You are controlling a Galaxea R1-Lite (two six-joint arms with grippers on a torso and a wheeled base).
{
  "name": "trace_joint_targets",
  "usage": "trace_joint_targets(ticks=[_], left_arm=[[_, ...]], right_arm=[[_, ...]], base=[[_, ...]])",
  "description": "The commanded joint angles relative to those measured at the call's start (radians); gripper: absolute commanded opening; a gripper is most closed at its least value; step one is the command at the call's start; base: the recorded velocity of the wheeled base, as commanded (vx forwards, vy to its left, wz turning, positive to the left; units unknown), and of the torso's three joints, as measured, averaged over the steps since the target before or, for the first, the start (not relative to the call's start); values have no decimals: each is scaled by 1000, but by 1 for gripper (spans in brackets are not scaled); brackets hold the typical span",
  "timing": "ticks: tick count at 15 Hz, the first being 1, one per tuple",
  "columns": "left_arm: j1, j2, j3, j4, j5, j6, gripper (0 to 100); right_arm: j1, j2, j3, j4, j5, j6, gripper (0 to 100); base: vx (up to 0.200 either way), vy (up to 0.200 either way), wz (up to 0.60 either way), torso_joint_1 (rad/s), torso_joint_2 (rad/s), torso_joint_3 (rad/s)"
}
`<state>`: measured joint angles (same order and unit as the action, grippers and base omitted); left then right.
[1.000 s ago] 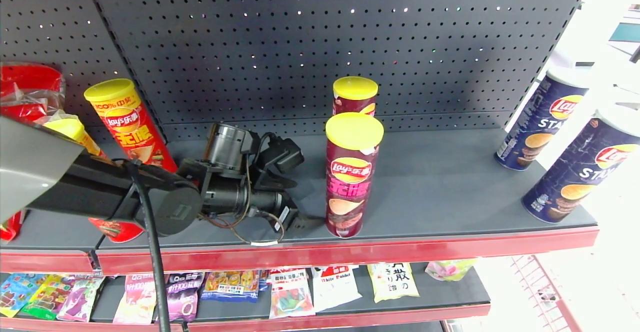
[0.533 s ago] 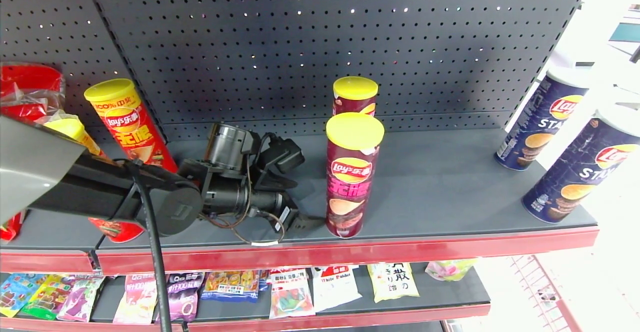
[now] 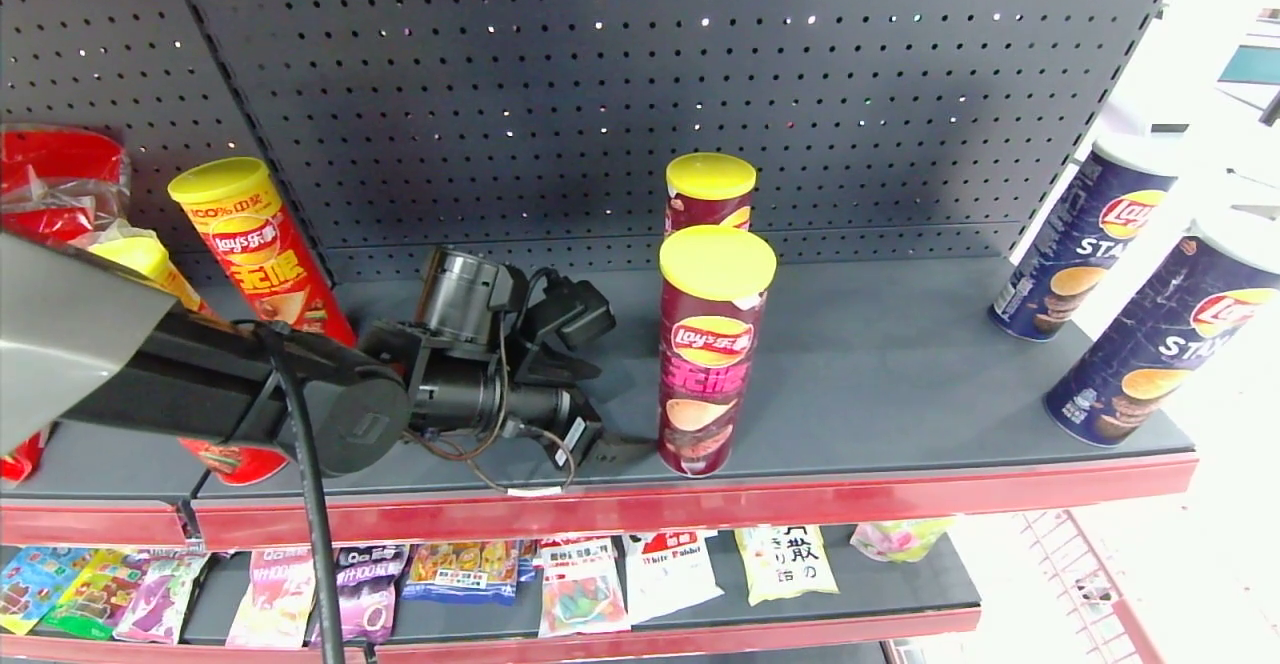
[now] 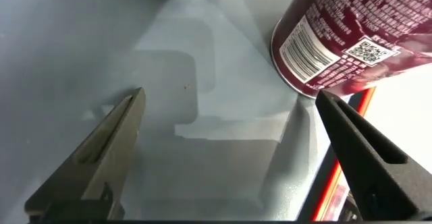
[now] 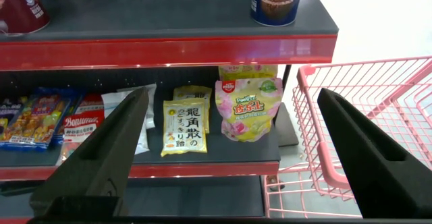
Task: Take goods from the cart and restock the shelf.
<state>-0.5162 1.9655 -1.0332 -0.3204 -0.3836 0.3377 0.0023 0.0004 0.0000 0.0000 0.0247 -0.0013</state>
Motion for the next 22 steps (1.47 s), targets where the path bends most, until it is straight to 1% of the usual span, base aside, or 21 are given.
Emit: trace_joint_targets(ticks=[1,3,5,6,7,8,9,10,11,12,13,14,15,16,17,18,19,20,22], left_arm=[[8,-5,13,0,0,0,100],[35,-40,42,0,-1,0,100],[87,-154,122,0,-6,-6,100],[117,-258,180,3,-11,-17,100],[134,-320,216,4,-14,-31,100],[160,-476,303,11,-15,-80,100],[176,-663,400,40,-14,-126,100],[179,-735,432,64,-14,-140,100],[196,-939,512,169,-9,-167,100],[214,-1103,565,267,-1,-180,100],[251,-1358,613,452,20,-203,100],[272,-1478,617,560,32,-224,100],[312,-1699,613,781,89,-276,100],[326,-1788,613,856,132,-287,100],[347,-1887,624,945,213,-298,100],[349,-1875,619,951,331,-362,100],[351,-1875,630,916,354,-416,100],[355,-1872,651,893,359,-436,100],[406,-1872,659,888,391,-436,100]], right_arm=[[1,1,0,0,1,0,100],[1,0,0,0,0,0,100],[1,0,0,0,0,0,100],[1,1,0,0,0,0,100],[1,1,0,0,0,1,100],[1,0,0,0,0,1,100],[1,0,0,0,0,1,100],[1,0,0,0,0,3,100],[1,0,0,0,1,4,100],[1,0,0,0,0,4,100],[1,0,0,0,1,4,100],[1,0,0,0,1,4,100],[1,0,0,0,1,4,100],[1,0,0,0,1,4,100],[1,1,0,0,1,3,100],[1,0,0,0,1,6,100],[1,0,0,0,0,6,100],[1,0,0,0,1,6,100],[1,0,0,0,1,7,100]], base=[[0,0,0,0,0,0],[0,0,0,0,0,0],[0,0,0,0,0,0],[0,0,0,0,0,0],[0,0,0,0,0,0],[0,0,0,0,0,0],[0,0,0,0,0,0],[0,0,0,0,0,0],[0,0,0,0,0,0],[0,0,0,0,0,0],[0,0,0,0,0,0],[0,0,0,0,0,0],[0,0,0,0,0,0],[0,0,0,0,0,0],[0,0,0,0,0,0],[0,0,0,0,0,0],[0,0,0,0,0,0],[0,0,0,0,0,0],[0,0,0,0,0,0]])
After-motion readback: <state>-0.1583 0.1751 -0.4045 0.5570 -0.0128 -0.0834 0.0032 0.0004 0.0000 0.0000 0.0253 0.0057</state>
